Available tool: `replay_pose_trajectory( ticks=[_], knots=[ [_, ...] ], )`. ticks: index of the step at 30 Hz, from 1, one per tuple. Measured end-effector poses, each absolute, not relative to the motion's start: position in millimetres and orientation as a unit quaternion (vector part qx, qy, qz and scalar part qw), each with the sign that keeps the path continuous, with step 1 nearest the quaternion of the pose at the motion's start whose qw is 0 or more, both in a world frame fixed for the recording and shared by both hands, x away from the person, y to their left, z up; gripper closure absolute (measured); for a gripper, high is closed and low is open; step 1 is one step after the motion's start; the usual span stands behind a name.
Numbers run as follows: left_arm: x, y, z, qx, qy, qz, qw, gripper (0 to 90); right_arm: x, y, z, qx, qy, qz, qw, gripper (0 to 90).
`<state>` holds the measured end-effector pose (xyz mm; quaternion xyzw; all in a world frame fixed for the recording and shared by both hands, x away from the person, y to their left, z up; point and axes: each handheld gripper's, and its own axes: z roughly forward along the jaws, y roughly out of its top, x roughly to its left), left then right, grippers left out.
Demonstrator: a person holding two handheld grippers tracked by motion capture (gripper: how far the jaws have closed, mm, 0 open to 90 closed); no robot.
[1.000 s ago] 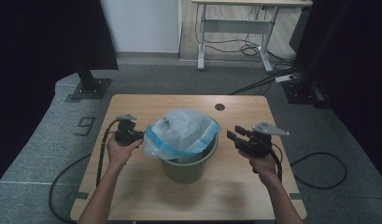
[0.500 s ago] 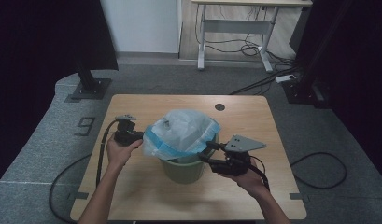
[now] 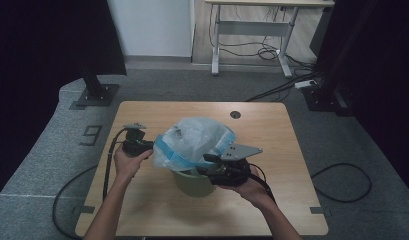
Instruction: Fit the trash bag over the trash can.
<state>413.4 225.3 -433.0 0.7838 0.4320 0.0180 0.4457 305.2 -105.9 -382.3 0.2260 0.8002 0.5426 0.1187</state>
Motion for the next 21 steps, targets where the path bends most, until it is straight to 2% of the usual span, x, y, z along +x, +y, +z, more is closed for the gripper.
replay_pose_trajectory(
  ticks=[6,21],
  knots=[
    [413,225,-432,0.784,0.432,0.018,0.446,89.5,308,-99,-382,0.218,0.808,0.539,0.1,55.2],
    [413,225,-432,0.783,0.432,0.017,0.447,89.5,310,-94,-384,0.189,0.821,0.532,0.083,86.3]
  ],
)
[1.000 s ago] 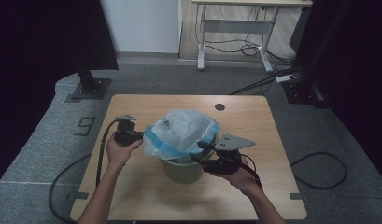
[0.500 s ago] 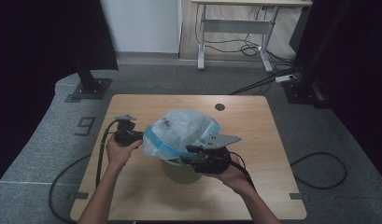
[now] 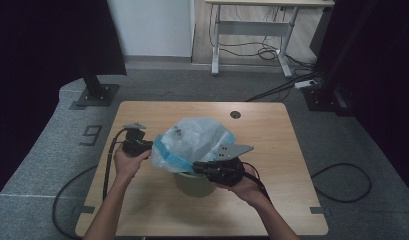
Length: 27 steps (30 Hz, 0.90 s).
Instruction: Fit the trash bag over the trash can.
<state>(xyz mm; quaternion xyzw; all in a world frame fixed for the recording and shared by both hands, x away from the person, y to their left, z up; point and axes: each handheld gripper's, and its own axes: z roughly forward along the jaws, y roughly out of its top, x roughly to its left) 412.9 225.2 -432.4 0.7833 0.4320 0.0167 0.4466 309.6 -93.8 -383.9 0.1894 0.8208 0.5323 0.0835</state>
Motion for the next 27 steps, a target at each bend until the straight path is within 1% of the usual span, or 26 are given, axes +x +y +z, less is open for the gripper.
replay_pose_trajectory(
  ticks=[2,7,16,21,27],
  knots=[
    [413,225,-432,0.784,0.432,0.017,0.446,89.5,309,-93,-384,0.186,0.822,0.532,0.085,88.7],
    [412,228,-431,0.782,0.433,0.019,0.447,89.5,307,-97,-382,0.18,0.817,0.539,0.096,89.1],
    [402,231,-428,0.784,0.424,0.023,0.453,89.5,285,-131,-379,0.176,0.809,0.548,0.117,89.2],
    [396,233,-426,0.785,0.42,0.026,0.454,89.5,271,-150,-391,0.178,0.8,0.563,0.105,89.2],
    [386,234,-424,0.79,0.415,0.031,0.451,89.5,262,-156,-411,0.172,0.801,0.567,0.086,89.2]
  ],
)
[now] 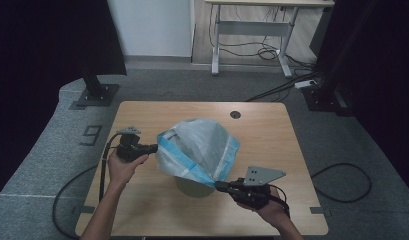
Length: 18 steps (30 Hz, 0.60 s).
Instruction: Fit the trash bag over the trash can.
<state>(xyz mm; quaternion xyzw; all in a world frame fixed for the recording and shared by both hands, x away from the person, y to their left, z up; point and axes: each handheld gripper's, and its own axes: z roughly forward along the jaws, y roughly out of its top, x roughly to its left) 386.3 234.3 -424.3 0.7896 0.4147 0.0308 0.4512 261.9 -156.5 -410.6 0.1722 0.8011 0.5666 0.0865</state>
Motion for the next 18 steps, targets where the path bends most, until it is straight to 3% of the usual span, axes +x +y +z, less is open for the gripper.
replay_pose_trajectory(
  ticks=[18],
  knots=[
    [386,233,-445,0.797,0.42,0.012,0.435,89.5,276,-155,-481,0.219,0.814,0.535,0.059,89.0]
  ],
)
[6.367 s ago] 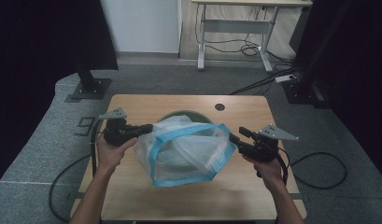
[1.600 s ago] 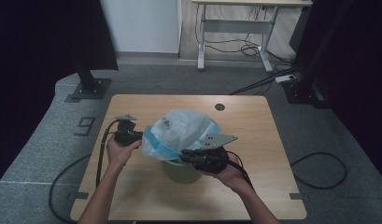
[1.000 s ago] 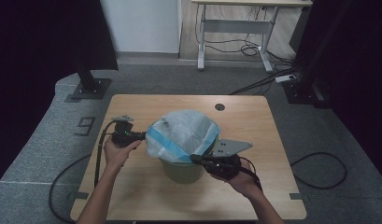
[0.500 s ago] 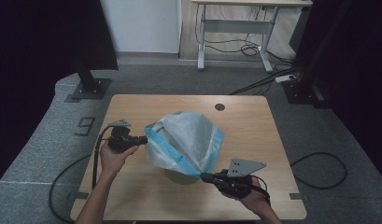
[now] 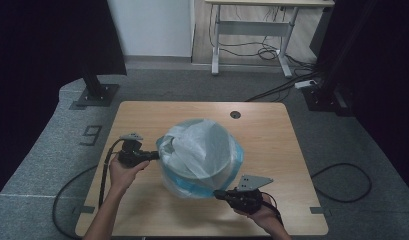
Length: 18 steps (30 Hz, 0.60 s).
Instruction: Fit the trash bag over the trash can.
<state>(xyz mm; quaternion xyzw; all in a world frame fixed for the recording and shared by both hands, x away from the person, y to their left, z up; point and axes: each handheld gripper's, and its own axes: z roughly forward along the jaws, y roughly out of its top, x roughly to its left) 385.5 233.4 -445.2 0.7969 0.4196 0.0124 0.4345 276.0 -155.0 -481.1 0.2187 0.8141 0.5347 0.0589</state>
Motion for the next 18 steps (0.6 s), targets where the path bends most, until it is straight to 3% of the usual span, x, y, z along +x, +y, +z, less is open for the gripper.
replay_pose_trajectory(
  ticks=[1,4,6,15,18],
  knots=[
    [386,233,-445,0.796,0.42,0.013,0.435,89.4,275,-156,-481,0.219,0.813,0.537,0.059,88.4],
    [386,233,-445,0.797,0.419,0.013,0.435,89.5,269,-165,-473,0.224,0.797,0.557,0.069,71.3],
    [386,233,-445,0.797,0.419,0.013,0.435,89.4,266,-174,-467,0.233,0.783,0.571,0.081,65.1],
    [386,231,-446,0.796,0.42,0.014,0.436,89.4,263,-215,-445,0.292,0.74,0.589,0.141,54.5],
    [387,230,-445,0.795,0.42,0.013,0.437,89.4,273,-216,-442,0.304,0.735,0.59,0.138,52.3]
  ],
)
